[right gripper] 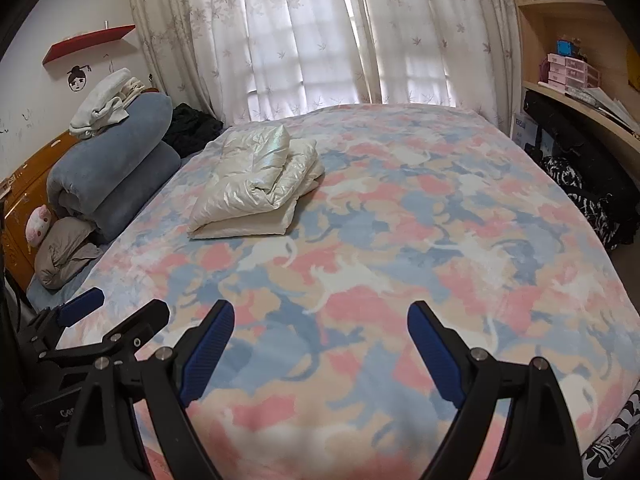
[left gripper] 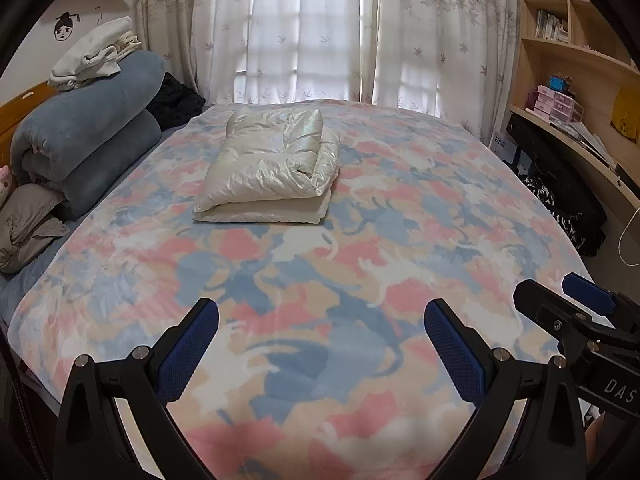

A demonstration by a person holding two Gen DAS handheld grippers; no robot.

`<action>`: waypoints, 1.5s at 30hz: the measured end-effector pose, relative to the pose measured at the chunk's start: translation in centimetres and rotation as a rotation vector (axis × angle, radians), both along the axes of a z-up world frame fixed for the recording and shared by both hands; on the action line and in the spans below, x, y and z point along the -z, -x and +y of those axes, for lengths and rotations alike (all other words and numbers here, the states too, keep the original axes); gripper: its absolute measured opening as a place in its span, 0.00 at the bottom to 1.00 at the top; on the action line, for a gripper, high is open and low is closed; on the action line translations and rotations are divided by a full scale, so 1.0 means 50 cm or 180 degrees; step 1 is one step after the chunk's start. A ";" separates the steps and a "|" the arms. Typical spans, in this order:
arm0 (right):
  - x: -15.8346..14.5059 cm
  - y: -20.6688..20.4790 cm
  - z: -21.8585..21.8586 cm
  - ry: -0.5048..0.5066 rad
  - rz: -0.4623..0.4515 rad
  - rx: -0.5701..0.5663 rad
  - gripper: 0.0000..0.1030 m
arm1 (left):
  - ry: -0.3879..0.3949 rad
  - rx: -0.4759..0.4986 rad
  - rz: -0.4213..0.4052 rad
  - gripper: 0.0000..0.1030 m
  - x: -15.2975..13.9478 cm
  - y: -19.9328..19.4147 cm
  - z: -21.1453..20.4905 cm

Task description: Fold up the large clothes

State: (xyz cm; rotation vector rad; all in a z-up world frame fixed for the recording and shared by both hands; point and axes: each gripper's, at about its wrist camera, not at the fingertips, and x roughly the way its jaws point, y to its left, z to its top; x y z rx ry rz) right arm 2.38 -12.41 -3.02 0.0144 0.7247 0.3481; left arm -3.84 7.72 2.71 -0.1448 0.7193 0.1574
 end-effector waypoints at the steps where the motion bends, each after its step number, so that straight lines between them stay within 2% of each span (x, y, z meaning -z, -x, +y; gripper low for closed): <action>1: 0.000 0.001 -0.002 0.0000 0.0001 0.0000 0.86 | 0.0003 0.0000 0.0003 0.99 0.000 0.001 -0.002; 15: -0.004 0.023 -0.016 0.0015 -0.0109 0.0050 0.86 | -0.0038 -0.0013 -0.0012 0.99 -0.003 0.005 -0.012; 45: 0.007 0.028 -0.023 0.0021 -0.0074 0.0065 0.86 | -0.0083 -0.0027 0.0068 0.99 0.008 0.007 -0.007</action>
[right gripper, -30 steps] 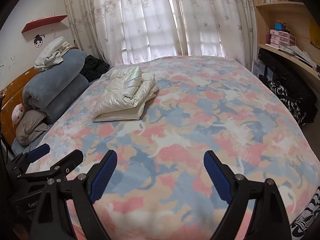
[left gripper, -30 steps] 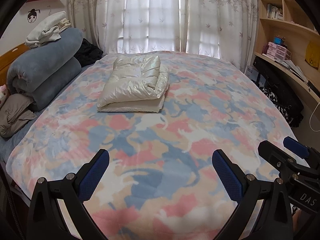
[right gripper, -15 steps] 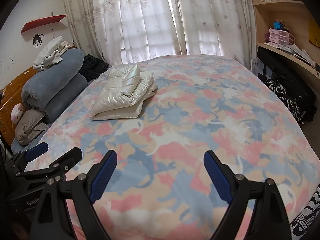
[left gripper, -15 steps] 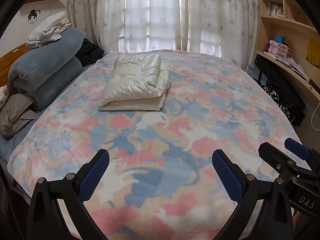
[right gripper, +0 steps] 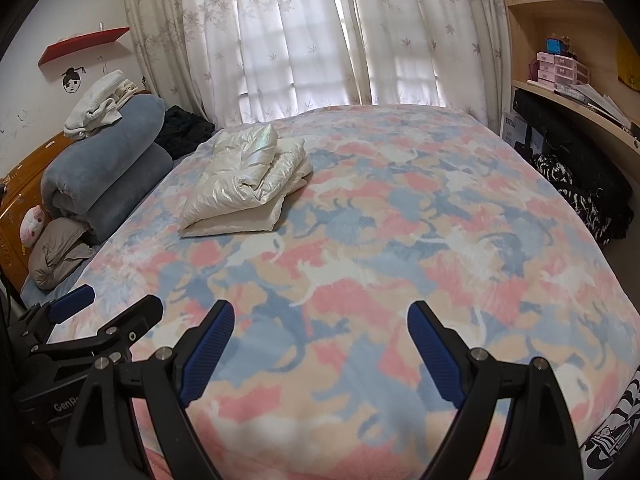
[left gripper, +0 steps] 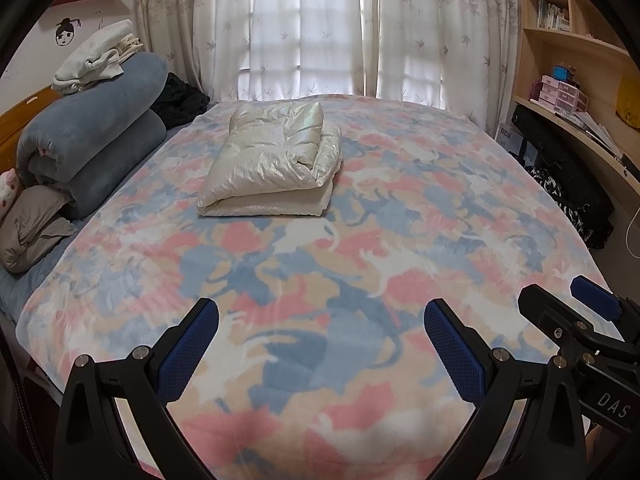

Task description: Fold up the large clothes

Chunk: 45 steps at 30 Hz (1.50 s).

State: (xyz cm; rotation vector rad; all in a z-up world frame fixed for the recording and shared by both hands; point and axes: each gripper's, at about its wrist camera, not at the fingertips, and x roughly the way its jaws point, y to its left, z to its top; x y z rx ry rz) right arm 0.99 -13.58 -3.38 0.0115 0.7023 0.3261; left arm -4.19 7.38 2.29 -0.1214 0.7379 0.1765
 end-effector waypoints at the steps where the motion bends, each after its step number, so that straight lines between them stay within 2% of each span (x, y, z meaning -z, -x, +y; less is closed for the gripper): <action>1: -0.001 -0.003 0.001 0.0000 0.0001 0.0001 0.86 | -0.0002 0.0000 0.0001 0.99 0.000 0.000 0.000; 17: 0.031 -0.003 -0.022 -0.0004 0.0089 0.0002 0.86 | -0.0024 -0.0003 0.0097 0.99 0.018 -0.019 -0.002; 45: 0.033 -0.019 -0.022 0.0006 0.0126 0.0000 0.86 | -0.0015 -0.0024 0.0157 0.98 0.034 -0.030 -0.003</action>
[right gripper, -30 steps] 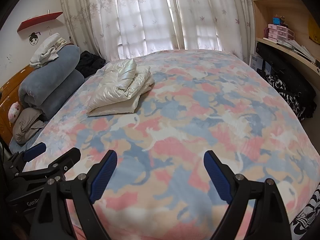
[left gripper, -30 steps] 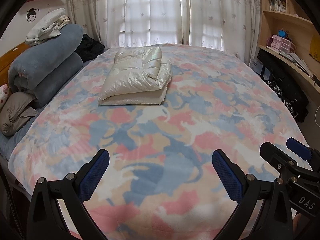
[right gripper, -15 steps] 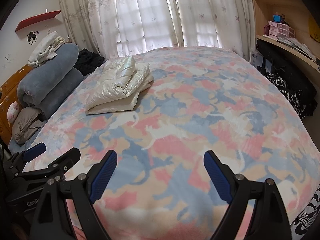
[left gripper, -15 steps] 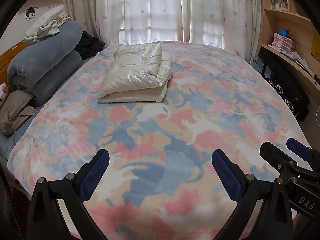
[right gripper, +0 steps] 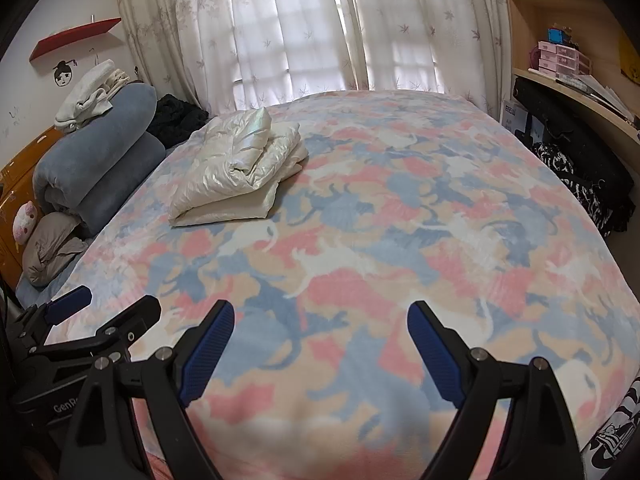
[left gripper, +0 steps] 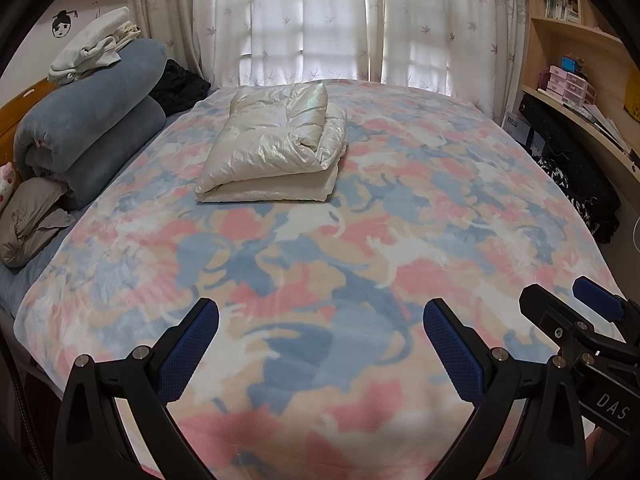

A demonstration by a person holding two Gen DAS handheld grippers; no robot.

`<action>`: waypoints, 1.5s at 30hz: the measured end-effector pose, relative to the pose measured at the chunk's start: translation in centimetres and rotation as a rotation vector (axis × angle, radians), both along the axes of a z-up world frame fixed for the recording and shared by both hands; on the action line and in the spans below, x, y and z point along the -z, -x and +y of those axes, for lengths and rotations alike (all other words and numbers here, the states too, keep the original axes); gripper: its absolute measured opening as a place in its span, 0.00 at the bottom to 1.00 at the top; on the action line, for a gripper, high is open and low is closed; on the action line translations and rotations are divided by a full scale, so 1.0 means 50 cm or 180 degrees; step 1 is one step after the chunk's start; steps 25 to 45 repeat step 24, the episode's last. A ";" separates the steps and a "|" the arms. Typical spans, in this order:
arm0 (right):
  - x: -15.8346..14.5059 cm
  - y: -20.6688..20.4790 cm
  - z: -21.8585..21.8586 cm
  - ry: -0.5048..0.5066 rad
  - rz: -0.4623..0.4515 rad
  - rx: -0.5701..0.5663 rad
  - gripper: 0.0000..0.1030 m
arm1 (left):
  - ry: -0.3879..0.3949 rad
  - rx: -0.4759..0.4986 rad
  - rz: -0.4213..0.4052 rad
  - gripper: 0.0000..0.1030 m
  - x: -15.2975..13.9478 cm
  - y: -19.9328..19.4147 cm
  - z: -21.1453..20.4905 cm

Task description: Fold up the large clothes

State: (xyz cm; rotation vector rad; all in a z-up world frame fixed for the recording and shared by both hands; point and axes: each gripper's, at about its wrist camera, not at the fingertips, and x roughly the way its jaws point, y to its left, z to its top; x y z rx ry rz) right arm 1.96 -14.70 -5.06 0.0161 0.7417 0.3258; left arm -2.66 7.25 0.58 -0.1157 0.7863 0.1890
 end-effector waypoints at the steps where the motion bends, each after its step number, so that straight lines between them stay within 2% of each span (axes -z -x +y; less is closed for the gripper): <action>1: -0.004 -0.001 0.003 0.0001 -0.0004 -0.0001 0.86 | 0.0000 0.0002 0.0004 0.98 -0.001 -0.002 -0.001; 45: 0.005 0.013 0.002 0.0076 0.0043 -0.0024 0.86 | 0.0031 -0.0058 0.0103 0.98 0.016 -0.002 0.022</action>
